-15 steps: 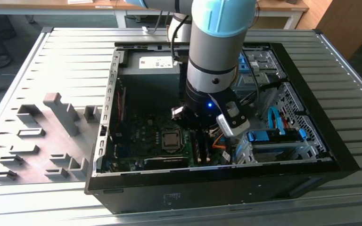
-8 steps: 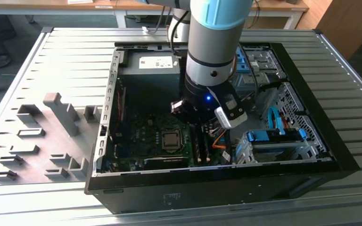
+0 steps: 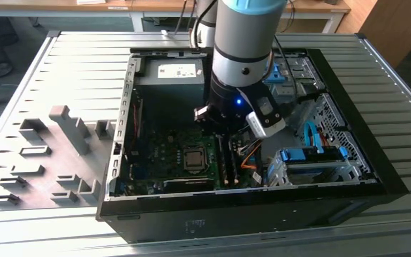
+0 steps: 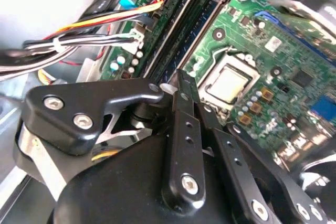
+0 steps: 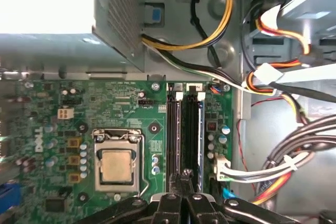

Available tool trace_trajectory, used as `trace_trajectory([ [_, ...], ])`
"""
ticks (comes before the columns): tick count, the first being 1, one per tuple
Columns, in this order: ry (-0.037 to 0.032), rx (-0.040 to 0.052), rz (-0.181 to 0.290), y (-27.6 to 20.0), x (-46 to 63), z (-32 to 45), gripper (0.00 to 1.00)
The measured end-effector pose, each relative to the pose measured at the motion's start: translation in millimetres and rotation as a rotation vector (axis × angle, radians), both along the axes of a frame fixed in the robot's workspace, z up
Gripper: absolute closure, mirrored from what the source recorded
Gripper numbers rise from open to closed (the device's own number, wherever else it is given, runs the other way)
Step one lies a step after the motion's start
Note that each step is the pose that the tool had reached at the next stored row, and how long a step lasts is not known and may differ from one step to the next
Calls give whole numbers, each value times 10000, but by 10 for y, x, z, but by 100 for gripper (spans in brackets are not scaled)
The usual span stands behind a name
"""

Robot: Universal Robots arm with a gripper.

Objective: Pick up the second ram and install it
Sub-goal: 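Press down the second ram until it locks into place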

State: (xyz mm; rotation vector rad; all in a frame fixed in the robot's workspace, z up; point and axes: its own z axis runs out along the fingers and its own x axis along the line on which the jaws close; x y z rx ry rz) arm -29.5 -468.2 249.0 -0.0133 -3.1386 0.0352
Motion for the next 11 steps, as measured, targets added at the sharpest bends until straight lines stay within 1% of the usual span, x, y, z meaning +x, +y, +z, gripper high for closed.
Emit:
trace_trajectory([
  [2, 1, -2, 0, 0, 0, 83, 89],
  [3, 1, -2, 0, 0, 0, 110, 89],
  [5, 0, -1, 0, 0, 0, 127, 89],
  [11, 0, -1, 0, 0, 0, 128, 89],
])
